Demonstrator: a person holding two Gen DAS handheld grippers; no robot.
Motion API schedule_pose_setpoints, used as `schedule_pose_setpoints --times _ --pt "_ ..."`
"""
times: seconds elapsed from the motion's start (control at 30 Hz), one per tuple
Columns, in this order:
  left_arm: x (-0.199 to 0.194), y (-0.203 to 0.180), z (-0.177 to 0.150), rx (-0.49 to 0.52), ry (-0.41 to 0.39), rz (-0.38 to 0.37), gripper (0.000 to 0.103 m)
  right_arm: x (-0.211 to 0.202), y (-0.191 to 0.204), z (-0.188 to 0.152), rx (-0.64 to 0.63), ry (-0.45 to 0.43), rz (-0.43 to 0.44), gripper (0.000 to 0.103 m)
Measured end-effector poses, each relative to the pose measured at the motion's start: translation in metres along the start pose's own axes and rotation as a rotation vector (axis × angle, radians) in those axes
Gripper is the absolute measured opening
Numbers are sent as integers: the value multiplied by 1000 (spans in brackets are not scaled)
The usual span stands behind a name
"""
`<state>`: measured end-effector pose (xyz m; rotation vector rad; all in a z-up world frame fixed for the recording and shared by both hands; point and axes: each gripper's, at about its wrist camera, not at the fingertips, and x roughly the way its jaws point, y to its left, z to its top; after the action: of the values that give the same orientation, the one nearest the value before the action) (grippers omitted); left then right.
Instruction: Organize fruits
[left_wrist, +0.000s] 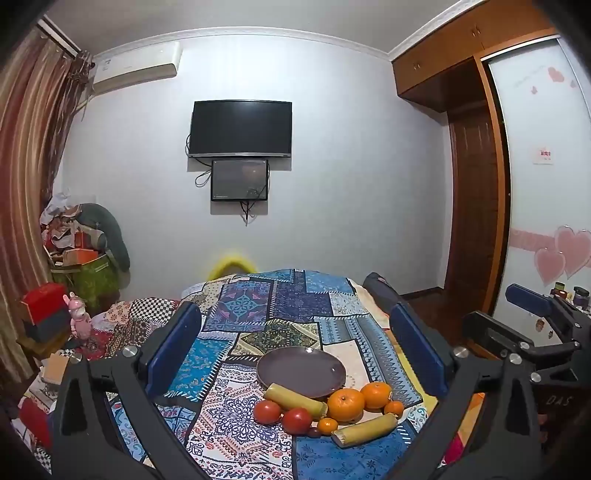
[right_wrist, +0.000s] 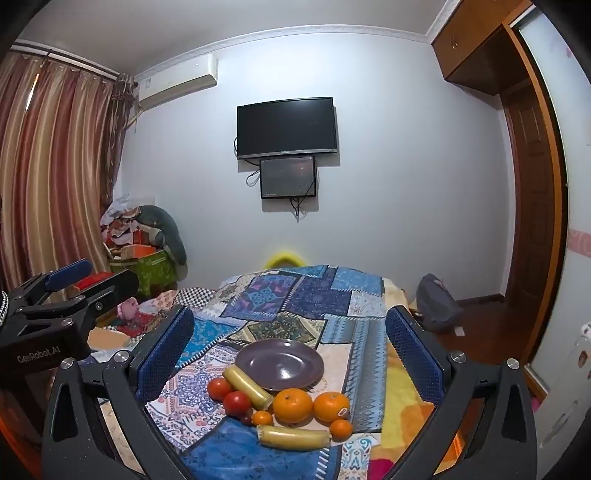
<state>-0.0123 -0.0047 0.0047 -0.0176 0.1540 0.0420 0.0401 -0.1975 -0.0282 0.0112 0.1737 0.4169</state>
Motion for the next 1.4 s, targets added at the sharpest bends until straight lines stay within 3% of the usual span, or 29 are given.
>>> schedule_pose_setpoints --times 1.4 --pt "2 -1 -3 -11 7 1 103 -5 0 3 7 -18 -2 103"
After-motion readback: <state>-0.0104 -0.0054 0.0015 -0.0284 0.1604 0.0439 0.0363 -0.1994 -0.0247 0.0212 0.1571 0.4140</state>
